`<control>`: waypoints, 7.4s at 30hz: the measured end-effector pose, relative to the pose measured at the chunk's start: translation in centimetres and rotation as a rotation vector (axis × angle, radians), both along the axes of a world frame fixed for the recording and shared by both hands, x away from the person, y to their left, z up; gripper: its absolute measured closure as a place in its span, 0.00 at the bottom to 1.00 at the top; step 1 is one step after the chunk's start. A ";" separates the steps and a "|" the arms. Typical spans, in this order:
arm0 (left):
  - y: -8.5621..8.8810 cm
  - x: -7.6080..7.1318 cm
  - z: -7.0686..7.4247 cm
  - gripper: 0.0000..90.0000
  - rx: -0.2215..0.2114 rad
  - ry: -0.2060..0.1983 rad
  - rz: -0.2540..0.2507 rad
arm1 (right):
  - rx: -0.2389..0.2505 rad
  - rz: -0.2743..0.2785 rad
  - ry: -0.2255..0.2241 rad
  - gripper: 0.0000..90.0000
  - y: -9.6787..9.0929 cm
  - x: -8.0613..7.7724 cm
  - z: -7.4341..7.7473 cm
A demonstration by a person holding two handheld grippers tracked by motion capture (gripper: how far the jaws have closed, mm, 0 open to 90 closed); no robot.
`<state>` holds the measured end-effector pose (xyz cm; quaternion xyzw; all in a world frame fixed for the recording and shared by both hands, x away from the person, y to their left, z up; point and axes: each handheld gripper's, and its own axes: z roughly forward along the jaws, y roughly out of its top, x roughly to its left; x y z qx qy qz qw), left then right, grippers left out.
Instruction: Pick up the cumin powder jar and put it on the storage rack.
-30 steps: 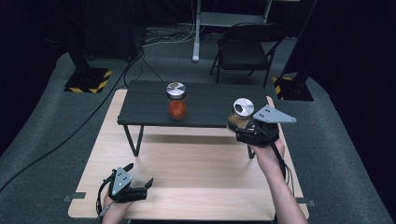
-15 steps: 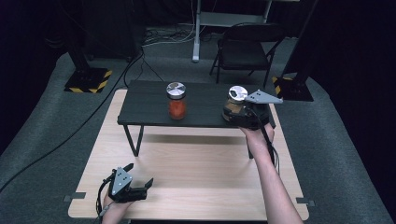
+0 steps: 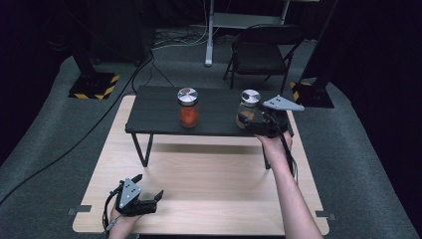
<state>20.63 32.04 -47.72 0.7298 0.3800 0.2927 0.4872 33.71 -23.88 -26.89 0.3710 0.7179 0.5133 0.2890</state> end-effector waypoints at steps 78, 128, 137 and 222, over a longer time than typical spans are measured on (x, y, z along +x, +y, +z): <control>-0.1 -0.1 0.0 0.06 -0.004 -0.001 0.006 | -0.025 -0.083 -0.005 0.02 -10.2 -13.2 -20.9; -0.1 -0.1 0.0 0.06 -0.006 0.003 0.008 | -0.018 -0.069 0.008 0.06 -10.5 -13.0 -20.8; 0.0 -0.1 0.0 0.06 -0.005 0.002 0.005 | -0.021 -0.071 0.008 0.06 -10.5 -13.0 -20.7; -0.1 -0.1 0.0 0.06 -0.002 0.003 0.003 | -0.037 -0.064 0.007 0.07 -10.3 -13.0 -20.7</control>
